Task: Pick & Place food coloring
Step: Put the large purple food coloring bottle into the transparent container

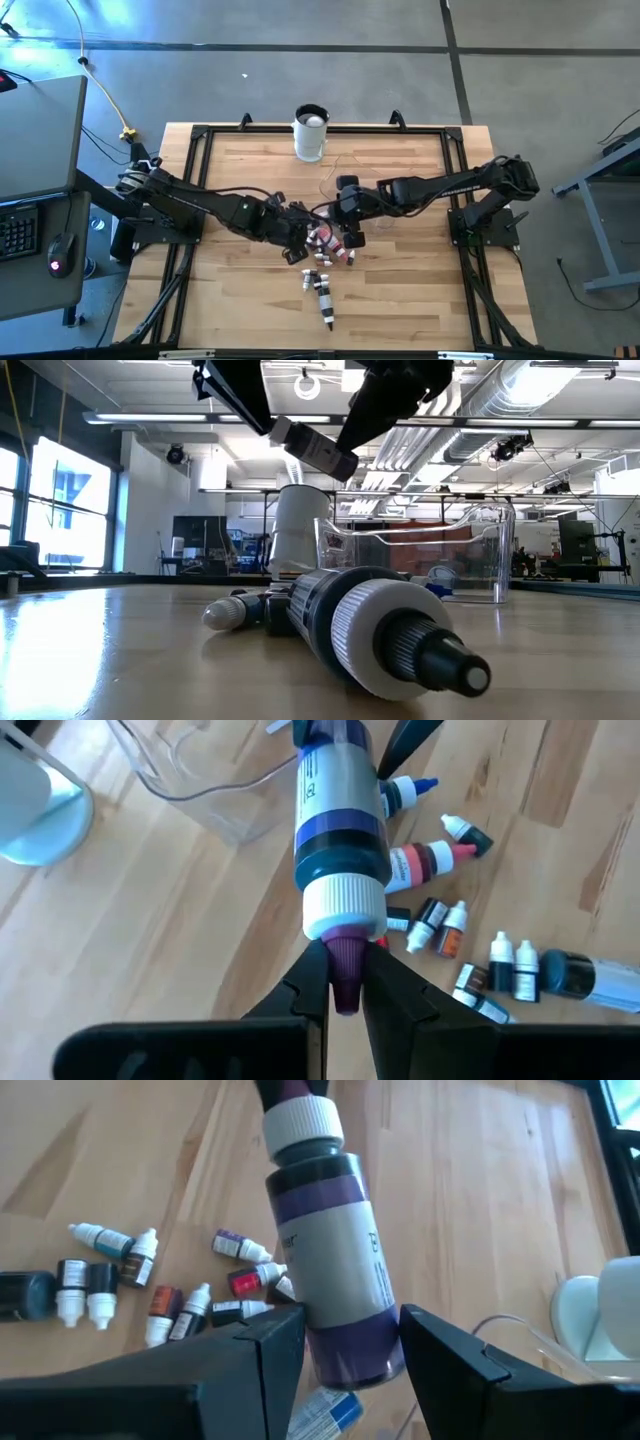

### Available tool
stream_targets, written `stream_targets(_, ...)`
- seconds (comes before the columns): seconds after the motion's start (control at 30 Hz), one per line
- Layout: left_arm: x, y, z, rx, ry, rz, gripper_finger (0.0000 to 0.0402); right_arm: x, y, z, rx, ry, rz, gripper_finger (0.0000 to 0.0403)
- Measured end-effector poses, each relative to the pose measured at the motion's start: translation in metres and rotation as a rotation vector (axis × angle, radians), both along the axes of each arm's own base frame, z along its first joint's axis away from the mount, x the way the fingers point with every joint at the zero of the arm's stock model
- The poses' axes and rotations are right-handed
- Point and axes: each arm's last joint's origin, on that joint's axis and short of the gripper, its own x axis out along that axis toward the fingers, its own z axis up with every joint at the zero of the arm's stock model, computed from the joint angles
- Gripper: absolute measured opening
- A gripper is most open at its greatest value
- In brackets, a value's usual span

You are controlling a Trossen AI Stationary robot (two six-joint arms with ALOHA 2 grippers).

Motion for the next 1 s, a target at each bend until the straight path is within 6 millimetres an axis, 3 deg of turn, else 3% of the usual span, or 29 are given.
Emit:
stream_targets(0.27,0.003,0.004,0.001,0.039,-0.021,0.007,0.0032,-0.003,0.0,0.002,0.01,0.012,0.015,0.0158)
stream_targets(0.43,0.01,0.023,0.003,0.009,-0.038,0.029,0.0032,-0.025,0.003,0.027,0.031,-0.017,0.018,0.0158)
stream_targets(0.6,0.023,0.055,0.007,-0.053,-0.094,0.002,0.0032,-0.06,0.008,0.062,0.093,-0.074,0.003,0.0158)
stream_targets(0.77,0.034,0.101,0.007,-0.175,-0.129,-0.095,0.0032,-0.093,0.006,0.086,0.079,-0.116,-0.031,0.0158)
stream_targets(1.0,0.03,0.155,0.005,-0.122,-0.127,-0.009,0.0032,-0.117,-0.002,0.098,0.023,-0.145,-0.197,0.0158)
